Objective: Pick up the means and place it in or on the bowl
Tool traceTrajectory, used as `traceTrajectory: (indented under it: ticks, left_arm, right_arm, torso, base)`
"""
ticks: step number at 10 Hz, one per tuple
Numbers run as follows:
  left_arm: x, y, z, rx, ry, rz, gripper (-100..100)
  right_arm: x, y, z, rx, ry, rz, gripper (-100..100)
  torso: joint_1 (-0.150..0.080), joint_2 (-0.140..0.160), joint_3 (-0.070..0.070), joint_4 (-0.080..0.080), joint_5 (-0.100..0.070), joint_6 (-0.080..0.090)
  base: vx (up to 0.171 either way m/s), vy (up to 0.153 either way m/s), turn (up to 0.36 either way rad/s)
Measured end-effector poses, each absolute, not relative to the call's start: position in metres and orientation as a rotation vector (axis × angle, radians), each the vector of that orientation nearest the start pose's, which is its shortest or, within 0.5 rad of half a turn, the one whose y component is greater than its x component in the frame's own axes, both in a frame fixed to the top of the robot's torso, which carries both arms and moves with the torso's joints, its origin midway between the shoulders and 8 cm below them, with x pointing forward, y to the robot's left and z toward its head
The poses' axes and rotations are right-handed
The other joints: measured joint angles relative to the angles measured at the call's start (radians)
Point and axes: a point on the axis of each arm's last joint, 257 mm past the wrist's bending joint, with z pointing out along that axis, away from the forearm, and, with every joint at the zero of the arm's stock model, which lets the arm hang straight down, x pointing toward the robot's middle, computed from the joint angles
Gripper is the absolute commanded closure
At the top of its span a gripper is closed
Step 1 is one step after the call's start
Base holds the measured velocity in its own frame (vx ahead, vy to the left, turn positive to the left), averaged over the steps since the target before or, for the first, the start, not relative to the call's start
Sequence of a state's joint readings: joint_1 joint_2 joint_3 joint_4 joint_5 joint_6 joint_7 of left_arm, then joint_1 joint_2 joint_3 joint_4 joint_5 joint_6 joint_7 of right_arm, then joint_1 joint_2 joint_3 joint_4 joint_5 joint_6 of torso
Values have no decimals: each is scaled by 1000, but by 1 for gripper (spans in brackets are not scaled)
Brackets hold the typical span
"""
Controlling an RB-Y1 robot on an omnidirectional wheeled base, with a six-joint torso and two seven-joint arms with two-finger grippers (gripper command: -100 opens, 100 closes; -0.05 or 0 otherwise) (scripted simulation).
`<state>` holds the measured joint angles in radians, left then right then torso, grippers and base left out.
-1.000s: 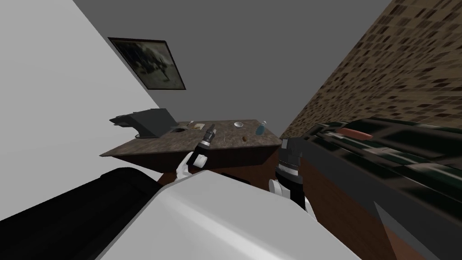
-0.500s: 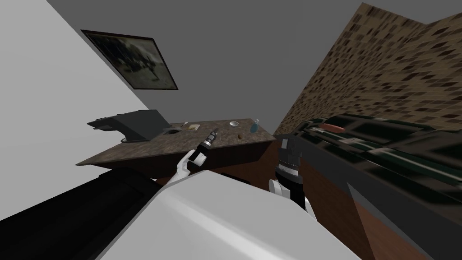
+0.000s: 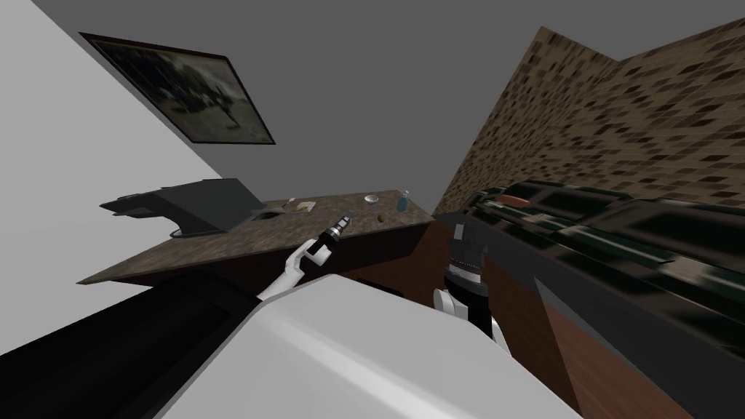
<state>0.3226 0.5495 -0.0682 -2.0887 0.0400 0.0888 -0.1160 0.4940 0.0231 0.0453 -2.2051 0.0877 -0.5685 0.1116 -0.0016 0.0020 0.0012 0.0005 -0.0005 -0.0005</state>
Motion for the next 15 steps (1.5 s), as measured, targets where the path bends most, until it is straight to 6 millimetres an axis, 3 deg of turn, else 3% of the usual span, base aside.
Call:
traceTrajectory:
  ticks: [5,7,9,11,15]
  left_arm:
    - [460,309,-186,-633,1643,-747,-100]
    - [459,331,-211,-635,1719,-664,-100]
    - [456,348,-223,-634,1774,-597,-100]
    - [453,374,-253,-647,1857,-491,-100]
    - [438,418,-278,-668,1958,-342,-100]
  right_arm:
    - [351,-254,6,578,675,1196,0]
    - [351,-254,6,578,675,1196,0]
    - [351,-254,6,578,675,1196,0]
    - [351,-254,6,578,675,1196,0]
    - [351,-254,6,578,675,1196,0]
  torso:
    - [0,-2,-1,0,0,0]
    - [0,-3,-2,-1,0,0]
    - [1,-4,-2,-1,0,0]
    - [0,-6,-4,-1,0,0]
    - [1,-7,-4,-2,0,0]
  base:
    - [1,-32,-93]
    - [29,-32,-88]
    - [46,-32,-106]
    - [70,-34,-56]
    - [79,-20,-57]
